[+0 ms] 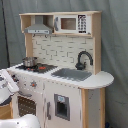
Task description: Play with the kitchen
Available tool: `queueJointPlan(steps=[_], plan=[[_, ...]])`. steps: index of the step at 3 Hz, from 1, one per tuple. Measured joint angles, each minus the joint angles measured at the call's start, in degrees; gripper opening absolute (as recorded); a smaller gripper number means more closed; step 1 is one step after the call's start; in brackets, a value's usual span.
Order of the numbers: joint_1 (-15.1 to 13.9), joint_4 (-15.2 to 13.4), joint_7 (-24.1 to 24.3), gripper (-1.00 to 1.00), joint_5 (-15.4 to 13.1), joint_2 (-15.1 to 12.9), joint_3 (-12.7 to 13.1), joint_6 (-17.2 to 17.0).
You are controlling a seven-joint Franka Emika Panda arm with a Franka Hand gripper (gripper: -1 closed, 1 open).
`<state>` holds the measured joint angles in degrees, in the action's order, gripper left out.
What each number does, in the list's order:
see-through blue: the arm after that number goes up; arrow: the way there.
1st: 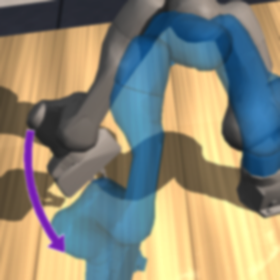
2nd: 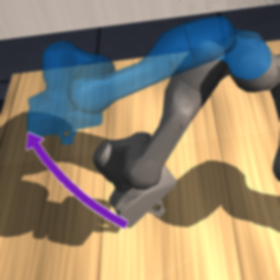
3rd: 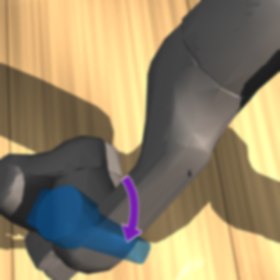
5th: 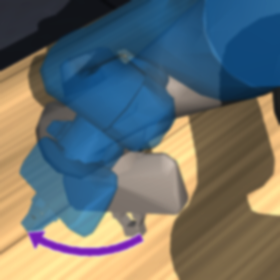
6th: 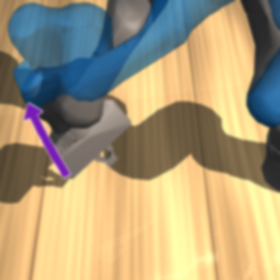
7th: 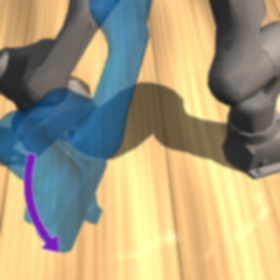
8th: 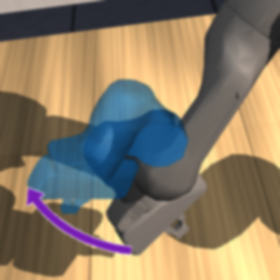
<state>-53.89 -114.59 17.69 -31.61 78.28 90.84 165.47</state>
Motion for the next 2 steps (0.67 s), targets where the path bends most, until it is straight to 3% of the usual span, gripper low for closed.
queueJointPlan(steps=[2], plan=[[0.1, -0.2, 12.3, -1.00, 0.0, 0.0, 0.1, 0.0]])
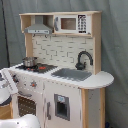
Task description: Play with the kitchen
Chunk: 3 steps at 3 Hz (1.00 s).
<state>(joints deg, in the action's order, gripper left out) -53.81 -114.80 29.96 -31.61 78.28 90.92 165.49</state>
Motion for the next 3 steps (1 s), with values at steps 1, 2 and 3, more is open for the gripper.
queueJointPlan(steps=[1, 2, 3], plan=[[0.0, -0.1, 6.4, -1.00, 0.0, 0.0, 0.1, 0.0], [0.1, -0.2, 12.3, -1.00, 0.0, 0.0, 0.1, 0.1], [0.0, -0.1, 13.9, -1.00, 0.0, 0.0, 0.2, 0.5]])
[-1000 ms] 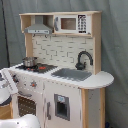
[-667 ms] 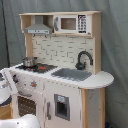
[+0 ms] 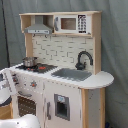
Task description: Play with the kitchen
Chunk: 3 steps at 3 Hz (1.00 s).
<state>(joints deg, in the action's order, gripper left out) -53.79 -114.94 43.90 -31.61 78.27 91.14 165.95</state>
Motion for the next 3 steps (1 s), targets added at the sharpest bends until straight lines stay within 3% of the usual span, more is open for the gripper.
queueJointPlan(steps=[1, 2, 3], plan=[[0.0, 0.0, 0.3, 1.00, 0.0, 0.0, 0.0, 0.1], [3.6, -0.8, 2.7, 1.00, 0.0, 0.0, 0.6, 1.1], [6.7, -3.3, -1.1, 1.00, -0.1, 0.1, -0.9, 0.2]])
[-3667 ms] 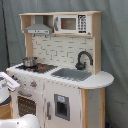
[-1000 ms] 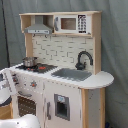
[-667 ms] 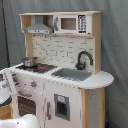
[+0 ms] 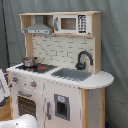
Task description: Play with the kitchen
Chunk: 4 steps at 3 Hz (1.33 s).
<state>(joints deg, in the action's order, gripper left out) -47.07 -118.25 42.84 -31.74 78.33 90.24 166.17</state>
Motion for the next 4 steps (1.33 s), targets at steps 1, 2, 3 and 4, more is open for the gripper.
queueJointPlan(steps=[1, 2, 3, 4], plan=[[2.8, 0.0, -4.3, 1.00, 0.0, 0.0, -2.6, -2.2], [6.1, 0.0, -7.9, 1.00, 0.0, -0.1, -3.5, -5.8], [8.6, -0.1, -10.8, 1.00, 0.1, -0.7, -4.0, -10.2], [10.6, -0.4, -14.5, 1.00, 0.4, -2.1, -5.0, -14.1]])
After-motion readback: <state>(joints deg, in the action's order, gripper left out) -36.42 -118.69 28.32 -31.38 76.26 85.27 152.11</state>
